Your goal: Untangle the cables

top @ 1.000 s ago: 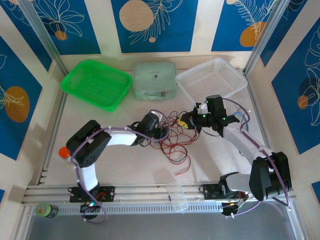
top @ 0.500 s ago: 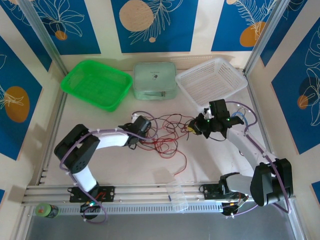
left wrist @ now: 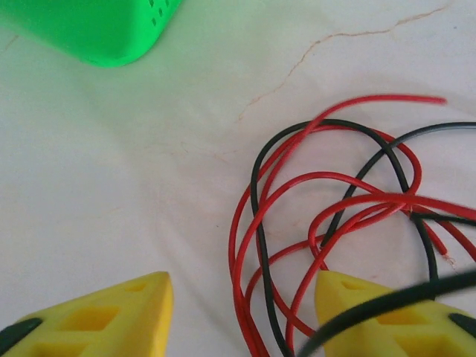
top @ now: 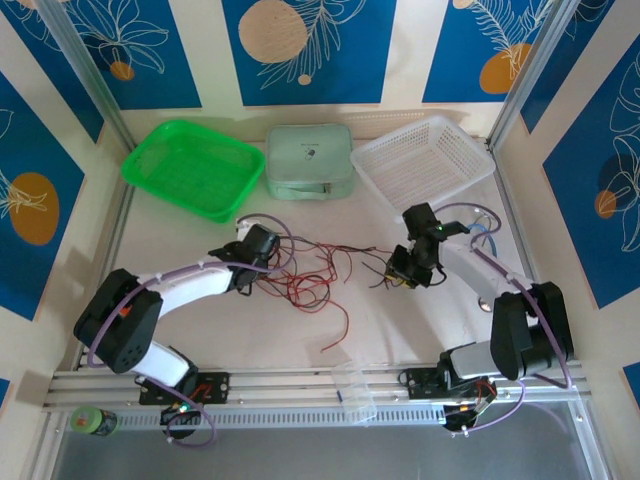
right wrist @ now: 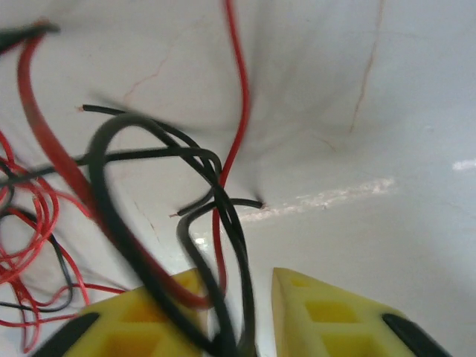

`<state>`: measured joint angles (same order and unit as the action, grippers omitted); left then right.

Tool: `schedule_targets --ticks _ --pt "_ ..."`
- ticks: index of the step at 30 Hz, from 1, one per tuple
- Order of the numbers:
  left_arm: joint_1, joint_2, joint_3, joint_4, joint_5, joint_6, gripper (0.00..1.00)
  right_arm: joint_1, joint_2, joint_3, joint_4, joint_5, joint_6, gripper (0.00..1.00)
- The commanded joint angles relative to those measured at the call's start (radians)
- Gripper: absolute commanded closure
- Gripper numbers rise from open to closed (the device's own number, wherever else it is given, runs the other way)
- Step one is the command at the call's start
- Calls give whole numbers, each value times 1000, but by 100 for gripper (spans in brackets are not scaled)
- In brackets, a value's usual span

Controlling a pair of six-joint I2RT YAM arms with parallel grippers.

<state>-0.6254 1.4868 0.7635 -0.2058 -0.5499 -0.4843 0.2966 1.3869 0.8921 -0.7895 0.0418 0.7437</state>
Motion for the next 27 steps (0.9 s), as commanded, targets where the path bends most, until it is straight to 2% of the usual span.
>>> schedule_targets --ticks 1,4,7,9,12,15,20,23,27 --pt "7 -61 2 -27 46 33 39 43 0 81 -85 37 -54 58" --pt "6 -135 33 -49 117 69 27 90 -17 136 -146 39 -67 37" --pt "4 -212 80 -111 181 112 15 158 -35 195 -232 84 -73 26" --pt "4 -238 122 -174 215 129 13 215 -36 229 -277 128 -60 18" --pt "2 -244 157 -244 280 126 12 309 -9 262 -273 134 -23 17" --pt "-3 -202 149 -254 333 84 15 378 63 268 -182 88 20 18" --pt "-23 -91 67 -125 374 -28 20 441 253 313 -40 43 60 26" --pt "-27 -21 31 -51 366 -84 23 463 365 365 -1 28 59 30" --pt "-26 67 18 -47 285 -135 27 476 470 395 27 39 57 34"
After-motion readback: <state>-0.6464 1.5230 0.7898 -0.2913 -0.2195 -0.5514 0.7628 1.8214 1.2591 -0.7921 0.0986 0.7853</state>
